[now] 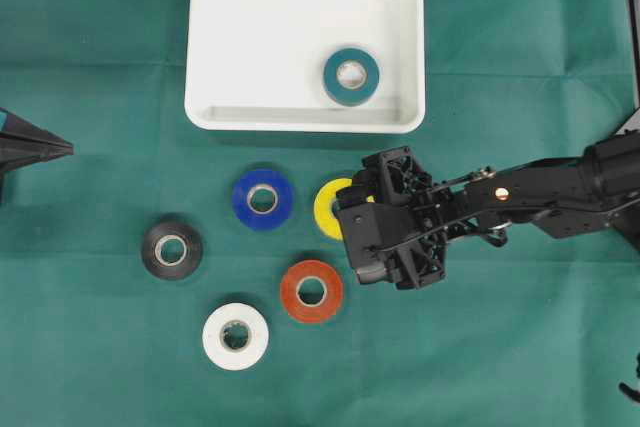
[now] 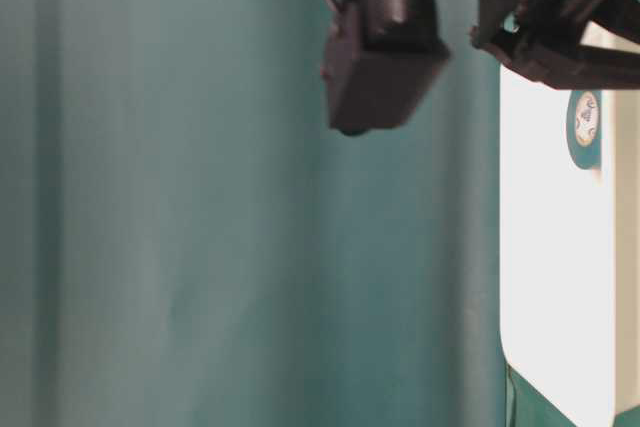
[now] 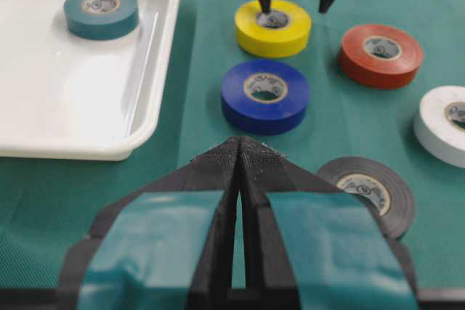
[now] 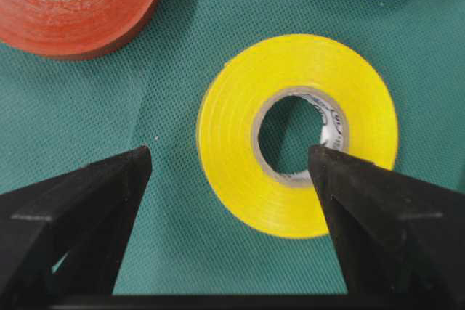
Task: Put the tape into the white case with the right arm.
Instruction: 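Grip the yellow roll through its hole and lift it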
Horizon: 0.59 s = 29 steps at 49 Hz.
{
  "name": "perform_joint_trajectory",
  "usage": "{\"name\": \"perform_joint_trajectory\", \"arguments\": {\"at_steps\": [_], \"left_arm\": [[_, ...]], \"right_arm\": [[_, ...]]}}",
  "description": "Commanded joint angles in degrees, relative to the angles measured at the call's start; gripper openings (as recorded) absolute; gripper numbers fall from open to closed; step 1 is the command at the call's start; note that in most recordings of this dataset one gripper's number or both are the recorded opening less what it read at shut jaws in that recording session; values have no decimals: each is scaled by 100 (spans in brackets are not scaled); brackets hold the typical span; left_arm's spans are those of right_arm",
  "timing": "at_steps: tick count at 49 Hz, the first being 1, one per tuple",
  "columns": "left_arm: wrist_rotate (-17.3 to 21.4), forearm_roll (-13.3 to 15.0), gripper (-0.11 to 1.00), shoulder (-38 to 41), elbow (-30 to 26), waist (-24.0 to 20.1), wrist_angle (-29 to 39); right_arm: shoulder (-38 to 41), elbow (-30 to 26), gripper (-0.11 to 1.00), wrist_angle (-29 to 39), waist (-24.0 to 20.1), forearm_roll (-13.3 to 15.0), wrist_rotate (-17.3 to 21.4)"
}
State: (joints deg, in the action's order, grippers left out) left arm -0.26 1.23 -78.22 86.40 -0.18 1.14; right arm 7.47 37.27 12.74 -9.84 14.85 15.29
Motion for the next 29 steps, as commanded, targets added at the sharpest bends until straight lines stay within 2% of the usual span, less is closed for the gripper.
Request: {"name": "perform_joint_trajectory", "arguments": {"at_steps": [1,7,9,11,16,20,29], "left_arm": [[0,9,0,44,-62,-18,-26],[0,0,0,44,-62,-9,-26],[0,9,0,44,-62,-9,-26],[0,0,0,44,-62,-18,-26],[0,0,0,44,-62,-18,-26],[0,9,0,44,-62,-9,-26],[0,9,0,44,-62,-18,-26]], "right_arm": [[26,-167,61,-35,-9,18,9],[176,-246,59,9,9,18,9],[193,-246,55,18,9,18,0],[202,-255,47,35,9,18,0],[193,-272,20,88,18,18,0],[193,-299,7,158,9,18,9],[193,-343,3,237,9,18,0]]}}
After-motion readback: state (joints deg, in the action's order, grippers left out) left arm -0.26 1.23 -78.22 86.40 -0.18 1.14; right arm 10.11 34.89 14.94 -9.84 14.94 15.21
